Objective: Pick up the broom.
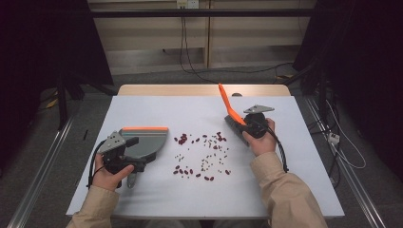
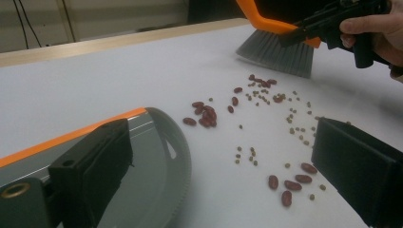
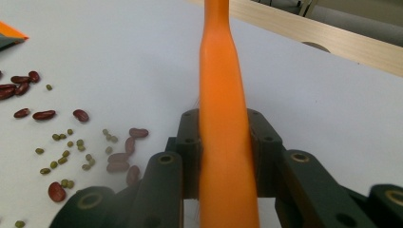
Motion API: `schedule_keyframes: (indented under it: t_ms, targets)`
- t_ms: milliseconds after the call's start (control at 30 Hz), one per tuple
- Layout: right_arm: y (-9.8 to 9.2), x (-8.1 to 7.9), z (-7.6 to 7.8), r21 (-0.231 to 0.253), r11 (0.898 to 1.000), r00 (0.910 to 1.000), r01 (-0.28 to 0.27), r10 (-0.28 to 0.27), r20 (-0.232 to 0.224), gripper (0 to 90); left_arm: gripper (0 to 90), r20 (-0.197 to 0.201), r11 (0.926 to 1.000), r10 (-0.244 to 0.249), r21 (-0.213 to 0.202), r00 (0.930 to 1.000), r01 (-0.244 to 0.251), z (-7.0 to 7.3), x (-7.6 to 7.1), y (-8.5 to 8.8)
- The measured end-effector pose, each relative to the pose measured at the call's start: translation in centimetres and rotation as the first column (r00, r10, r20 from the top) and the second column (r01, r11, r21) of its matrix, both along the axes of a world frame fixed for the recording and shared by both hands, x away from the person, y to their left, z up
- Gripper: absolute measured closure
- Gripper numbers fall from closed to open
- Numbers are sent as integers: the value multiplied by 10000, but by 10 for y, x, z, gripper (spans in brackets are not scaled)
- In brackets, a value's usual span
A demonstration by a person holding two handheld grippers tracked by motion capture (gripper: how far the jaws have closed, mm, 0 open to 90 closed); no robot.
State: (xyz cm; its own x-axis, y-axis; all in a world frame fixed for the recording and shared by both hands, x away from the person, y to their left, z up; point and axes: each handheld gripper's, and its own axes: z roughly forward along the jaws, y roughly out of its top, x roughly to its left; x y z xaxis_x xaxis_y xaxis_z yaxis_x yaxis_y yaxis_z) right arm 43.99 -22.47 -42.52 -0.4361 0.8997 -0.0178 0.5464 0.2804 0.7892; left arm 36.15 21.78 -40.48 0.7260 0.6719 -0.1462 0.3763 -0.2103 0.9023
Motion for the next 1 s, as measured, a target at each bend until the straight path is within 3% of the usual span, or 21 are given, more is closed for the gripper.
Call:
schedule_keyframes:
  t_ms: [300,467,700,1000]
  targets:
    - [12,5,-1,-572,9974,9990,-440,446,90,709,58,-133,9998,-99,172,9999,101,-5,-2,5]
    - [19,4,-2,-753,9946,9972,-721,735,165,709,58,-145,9999,-82,68,9999,83,-5,-2,6]
    - [29,-3,-1,-1311,9841,9924,-1197,1223,123,709,58,-105,10000,-7,37,9999,8,-4,-2,7]
    - [40,-17,0,-1348,9747,9835,-1785,1807,42,709,58,-81,10000,52,2,10000,-52,-4,-3,7]
